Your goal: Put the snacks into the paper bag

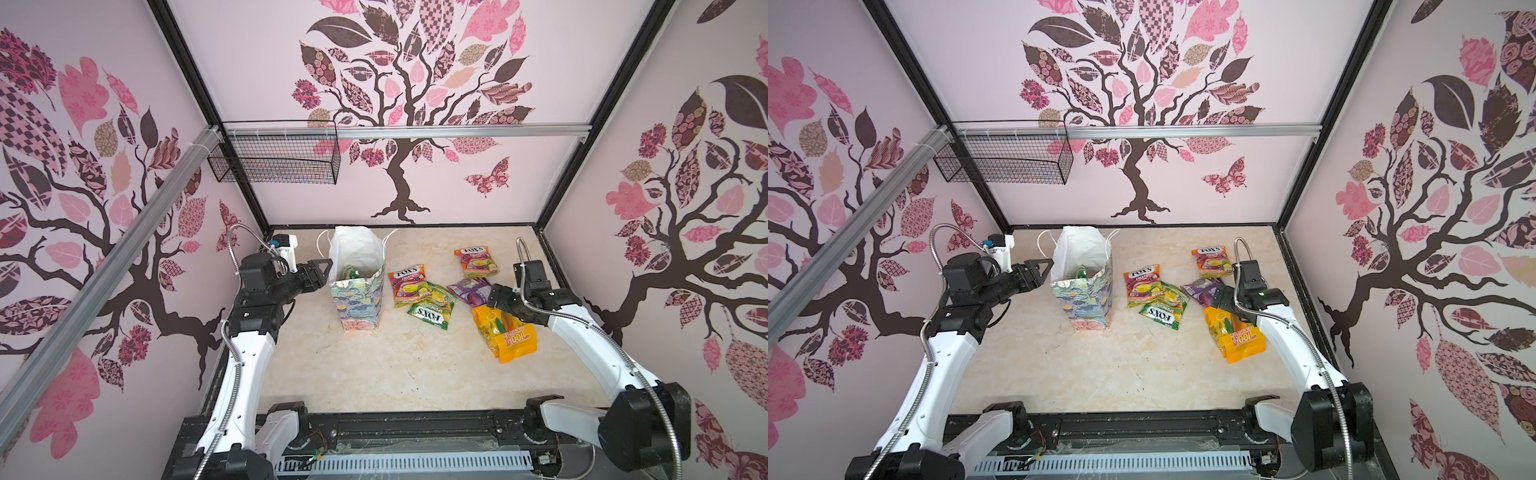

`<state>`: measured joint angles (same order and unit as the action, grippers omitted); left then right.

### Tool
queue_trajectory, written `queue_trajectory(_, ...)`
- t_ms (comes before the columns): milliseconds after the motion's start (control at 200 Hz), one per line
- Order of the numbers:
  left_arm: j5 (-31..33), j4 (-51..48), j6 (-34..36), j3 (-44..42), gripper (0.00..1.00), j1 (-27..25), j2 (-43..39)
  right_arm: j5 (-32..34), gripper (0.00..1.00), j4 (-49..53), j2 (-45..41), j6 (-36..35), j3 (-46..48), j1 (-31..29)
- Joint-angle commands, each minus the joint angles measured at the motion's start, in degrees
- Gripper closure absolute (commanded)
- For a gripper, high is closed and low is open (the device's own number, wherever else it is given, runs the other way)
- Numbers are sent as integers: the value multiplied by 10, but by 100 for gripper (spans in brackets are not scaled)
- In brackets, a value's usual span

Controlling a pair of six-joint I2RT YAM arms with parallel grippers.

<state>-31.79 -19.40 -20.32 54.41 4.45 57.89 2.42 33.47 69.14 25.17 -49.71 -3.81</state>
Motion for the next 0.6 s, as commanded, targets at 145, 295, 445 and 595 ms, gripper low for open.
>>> queue_trajectory(145, -6, 8, 5, -11, 35, 0, 0, -59, 0, -68, -10, 16, 54, 72)
queue_trajectory(295, -6, 7, 6, -10, 35, 0, -3, -56, 1, -75, 3, 10, 60, 73)
queue_trajectory(445, -6, 8, 6, -10, 35, 0, -3, -47, 1, -71, 10, 1, 66, 73)
queue_trajectory(595, -6, 8, 5, -10, 35, 0, -2, -68, 2, -76, 4, 2, 84, 73)
